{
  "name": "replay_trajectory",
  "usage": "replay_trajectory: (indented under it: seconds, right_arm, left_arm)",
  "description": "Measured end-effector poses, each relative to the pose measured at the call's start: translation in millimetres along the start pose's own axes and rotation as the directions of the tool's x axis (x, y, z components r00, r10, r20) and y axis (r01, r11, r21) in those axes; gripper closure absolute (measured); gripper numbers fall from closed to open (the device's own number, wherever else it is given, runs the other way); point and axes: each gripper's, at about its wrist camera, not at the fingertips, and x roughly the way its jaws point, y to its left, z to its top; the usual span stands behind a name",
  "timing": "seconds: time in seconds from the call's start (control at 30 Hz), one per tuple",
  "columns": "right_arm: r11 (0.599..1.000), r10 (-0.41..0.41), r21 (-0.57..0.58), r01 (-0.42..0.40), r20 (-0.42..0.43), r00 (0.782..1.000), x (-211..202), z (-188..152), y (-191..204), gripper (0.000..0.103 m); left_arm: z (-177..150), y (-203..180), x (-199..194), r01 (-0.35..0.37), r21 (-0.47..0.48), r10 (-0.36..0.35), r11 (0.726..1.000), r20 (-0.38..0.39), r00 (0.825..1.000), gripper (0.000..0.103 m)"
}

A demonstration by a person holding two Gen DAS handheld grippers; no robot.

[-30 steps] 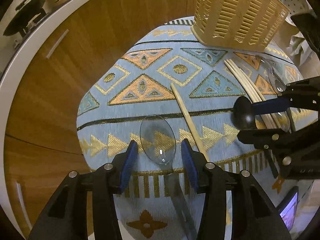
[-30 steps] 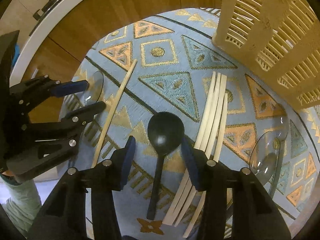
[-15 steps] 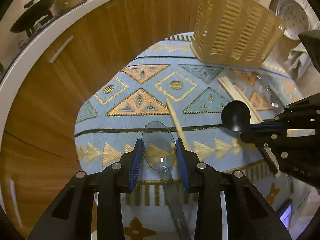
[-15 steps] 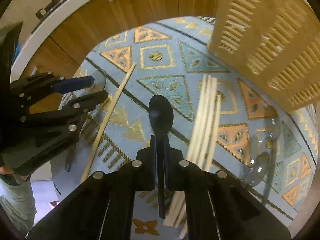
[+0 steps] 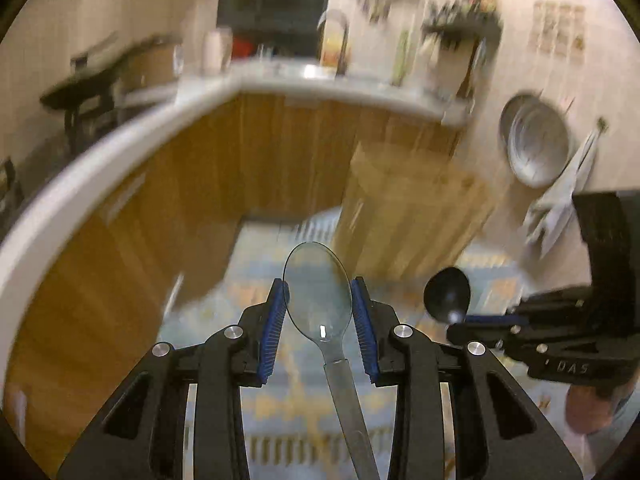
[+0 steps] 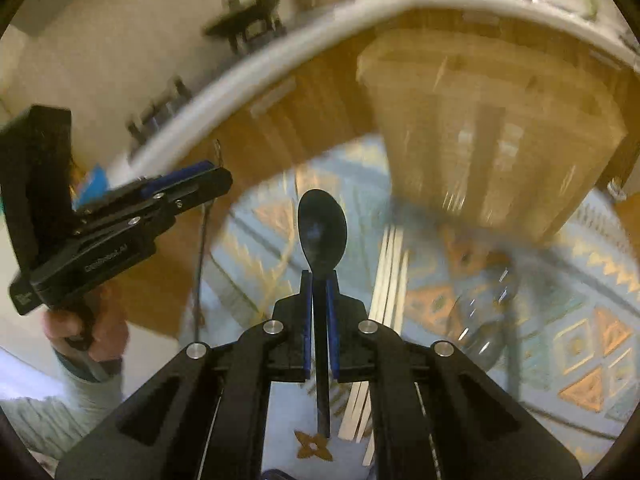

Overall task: Organize utensils
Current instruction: 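Carry both spoons over the beige caddy and open both grippers, then move both open tools back down to the table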

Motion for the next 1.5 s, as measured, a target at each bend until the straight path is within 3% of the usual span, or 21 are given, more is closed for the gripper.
replay_trajectory:
  seconds: [0.1, 0.17, 0.23, 0.3, 0.43, 0.5, 0.6, 0.67, 0.8, 0.93, 1.0, 1.13, 1.2, 1.4, 1.5]
  right_arm:
    - [1.0, -0.029, -0.004, 0.03, 0.163, 0.986, -44, 21, -1, 0.098]
    - [0.996, -0.085, 0.009, 0.086, 0.275, 0.958, -68, 37, -5, 0.098]
    - [0.989, -0.146, 0.049, 0.138, 0.375, 0.916, -86, 52, -17, 0.098]
    - [0.978, -0.207, 0.08, 0.191, 0.431, 0.878, -91, 63, -28, 0.098]
    - [0.942, -0.335, 0.156, 0.297, 0.483, 0.809, -72, 80, -60, 0.098]
    - [0.931, -0.364, 0.184, 0.315, 0.494, 0.789, -60, 81, -75, 0.098]
    - [0.922, -0.387, 0.209, 0.326, 0.492, 0.78, -41, 79, -93, 0.098]
    - [0.908, -0.419, 0.214, 0.361, 0.504, 0.756, -30, 76, -101, 0.098]
    - [0.91, -0.415, 0.221, 0.351, 0.51, 0.753, -16, 74, -114, 0.098]
    - [0.914, -0.406, 0.215, 0.345, 0.527, 0.747, -14, 66, -116, 0.098]
    - [0.916, -0.402, 0.211, 0.342, 0.527, 0.749, -15, 63, -115, 0.097]
    - [0.925, -0.38, 0.195, 0.327, 0.509, 0.773, -20, 54, -112, 0.093]
    - [0.925, -0.378, 0.189, 0.329, 0.505, 0.776, -23, 51, -110, 0.083]
    - [0.936, -0.353, 0.166, 0.312, 0.493, 0.795, -43, 38, -98, 0.08]
    - [0.938, -0.345, 0.135, 0.32, 0.47, 0.813, -54, 30, -86, 0.08]
  left_arm:
    - [39, -20, -12, 0.028, 0.009, -0.029, 1.0, 0.146, 0.989, 0.072]
    - [58, -33, -13, 0.022, 0.015, -0.025, 1.0, 0.229, 0.973, 0.071]
    - [79, -50, -6, -0.008, 0.023, 0.0, 1.0, 0.323, 0.946, 0.071]
    - [93, -61, 8, -0.027, 0.018, 0.018, 0.999, 0.386, 0.922, 0.071]
    - [109, -67, 45, -0.078, 0.008, 0.067, 0.997, 0.437, 0.897, 0.071]
    - [112, -68, 62, -0.108, -0.006, 0.099, 0.994, 0.449, 0.888, 0.071]
    - [112, -69, 79, -0.178, -0.022, 0.167, 0.984, 0.469, 0.867, 0.071]
    - [108, -67, 86, -0.188, -0.029, 0.18, 0.982, 0.466, 0.866, 0.071]
    - [97, -69, 98, -0.215, -0.04, 0.208, 0.976, 0.472, 0.857, 0.071]
    - [87, -73, 101, -0.215, -0.027, 0.202, 0.976, 0.471, 0.858, 0.07]
    - [84, -73, 100, -0.205, -0.022, 0.192, 0.978, 0.463, 0.865, 0.069]
    - [77, -65, 93, -0.16, -0.038, 0.161, 0.986, 0.432, 0.888, 0.054]
    - [72, -62, 87, -0.144, -0.044, 0.149, 0.989, 0.428, 0.891, 0.054]
    - [62, -52, 60, -0.11, -0.041, 0.118, 0.993, 0.402, 0.908, 0.054]
    - [59, -46, 44, -0.089, -0.033, 0.095, 0.996, 0.358, 0.929, 0.054]
